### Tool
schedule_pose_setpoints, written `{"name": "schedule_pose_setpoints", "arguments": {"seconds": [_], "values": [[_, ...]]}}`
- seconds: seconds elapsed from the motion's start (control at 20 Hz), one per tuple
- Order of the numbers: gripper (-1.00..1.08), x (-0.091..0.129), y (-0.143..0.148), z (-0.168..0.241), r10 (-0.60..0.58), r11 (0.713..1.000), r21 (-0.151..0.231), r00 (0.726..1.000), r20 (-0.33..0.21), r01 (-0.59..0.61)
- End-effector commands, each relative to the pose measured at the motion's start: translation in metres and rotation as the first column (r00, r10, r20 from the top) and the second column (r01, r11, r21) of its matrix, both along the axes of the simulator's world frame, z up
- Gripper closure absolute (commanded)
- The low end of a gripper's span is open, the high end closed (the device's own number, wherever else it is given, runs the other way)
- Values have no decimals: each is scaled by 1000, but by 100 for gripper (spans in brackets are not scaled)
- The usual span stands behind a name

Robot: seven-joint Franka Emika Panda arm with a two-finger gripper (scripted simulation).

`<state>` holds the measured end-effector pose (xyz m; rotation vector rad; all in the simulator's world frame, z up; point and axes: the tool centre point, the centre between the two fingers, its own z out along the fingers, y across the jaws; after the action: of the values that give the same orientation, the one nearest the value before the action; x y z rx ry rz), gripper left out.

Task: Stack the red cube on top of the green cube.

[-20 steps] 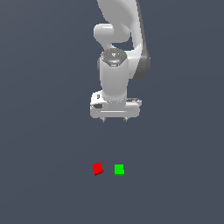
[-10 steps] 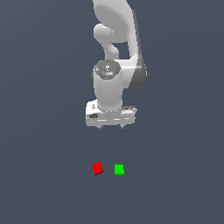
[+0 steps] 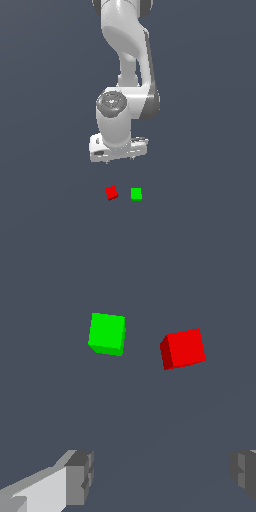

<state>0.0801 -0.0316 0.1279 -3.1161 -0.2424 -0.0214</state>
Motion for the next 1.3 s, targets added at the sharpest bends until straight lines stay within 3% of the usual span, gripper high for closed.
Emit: {"name": "schedule_pose_setpoints", "arguments": {"seconds": [0.0, 0.65, 1.25], "values": [[-92, 12, -6, -8, 24, 1000, -2, 1000, -1, -24], [-92, 61, -25, -37, 119, 993, -11, 993, -8, -119], [-92, 90, -33, -54, 172, 985, -16, 985, -11, -172]]}}
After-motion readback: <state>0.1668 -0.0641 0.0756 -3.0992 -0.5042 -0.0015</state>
